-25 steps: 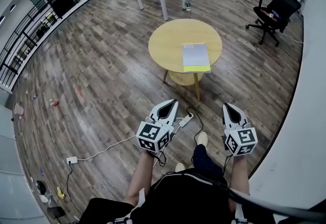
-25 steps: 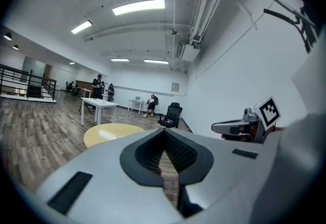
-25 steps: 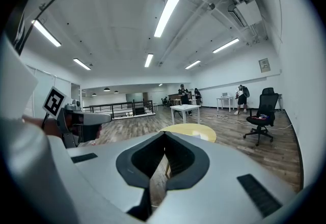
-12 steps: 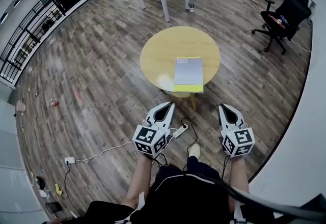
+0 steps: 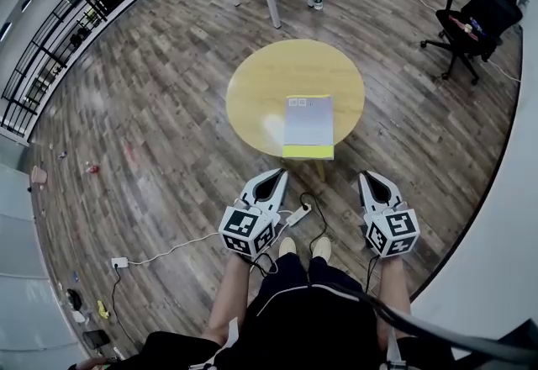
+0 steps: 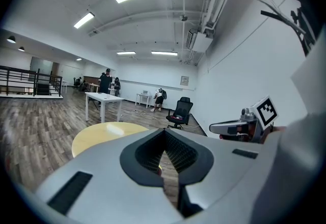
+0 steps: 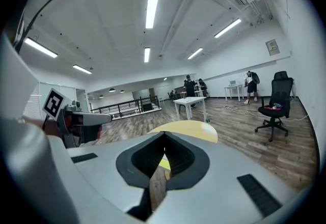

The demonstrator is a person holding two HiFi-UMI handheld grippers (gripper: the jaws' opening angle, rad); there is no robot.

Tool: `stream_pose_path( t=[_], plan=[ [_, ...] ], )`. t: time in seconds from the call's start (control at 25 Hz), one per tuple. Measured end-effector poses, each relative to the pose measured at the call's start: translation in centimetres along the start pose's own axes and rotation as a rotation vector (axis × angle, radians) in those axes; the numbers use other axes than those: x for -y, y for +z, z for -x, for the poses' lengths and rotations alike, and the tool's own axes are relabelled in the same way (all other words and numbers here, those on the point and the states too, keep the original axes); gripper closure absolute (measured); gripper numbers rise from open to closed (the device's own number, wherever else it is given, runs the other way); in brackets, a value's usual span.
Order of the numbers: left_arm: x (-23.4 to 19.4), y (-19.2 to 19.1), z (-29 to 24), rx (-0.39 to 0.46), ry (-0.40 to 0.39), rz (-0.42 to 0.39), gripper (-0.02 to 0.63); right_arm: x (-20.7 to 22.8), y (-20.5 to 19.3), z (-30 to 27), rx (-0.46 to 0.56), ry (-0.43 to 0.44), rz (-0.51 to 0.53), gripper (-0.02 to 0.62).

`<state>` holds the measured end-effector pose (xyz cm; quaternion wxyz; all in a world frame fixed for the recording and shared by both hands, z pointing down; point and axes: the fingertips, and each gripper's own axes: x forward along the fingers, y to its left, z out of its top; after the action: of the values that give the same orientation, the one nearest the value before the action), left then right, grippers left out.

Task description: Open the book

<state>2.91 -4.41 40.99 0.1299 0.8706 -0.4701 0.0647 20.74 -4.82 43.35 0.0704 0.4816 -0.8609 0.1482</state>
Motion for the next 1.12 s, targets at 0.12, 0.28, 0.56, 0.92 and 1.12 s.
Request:
stream_pose_path(
  t=[0.12, 0.28, 0.56, 0.92, 1.12],
  plan=[
    [-0.5, 0.4, -0.9, 0.002, -0.015, -0.007, 0.607, 0.4, 0.3, -0.6, 0.004, -0.012, -0.001, 0.592],
    [-1.5, 0.9, -1.2, 0.004, -0.023, -0.004, 0.607, -0.1, 0.9, -1.3, 0.005, -0.02, 0.003, 0.592],
    [-3.5, 0.4, -1.8, -0.019, -0.025, 0.008, 0.607, -0.8, 0.6, -3.3, -0.017, -0.021, 0.019, 0.592],
    [-6.7, -3.8, -4.3, -0.08, -0.01, 0.049, 0.607, 0.8, -2.5, -7.2, -0.079, -0.028, 0.001, 0.592],
    [-8.5, -7.0, -6.3, -0.119, -0.004, 0.065, 0.607, 2.4, -5.0, -9.8, -0.113, -0.038, -0.017, 0.592]
  ],
)
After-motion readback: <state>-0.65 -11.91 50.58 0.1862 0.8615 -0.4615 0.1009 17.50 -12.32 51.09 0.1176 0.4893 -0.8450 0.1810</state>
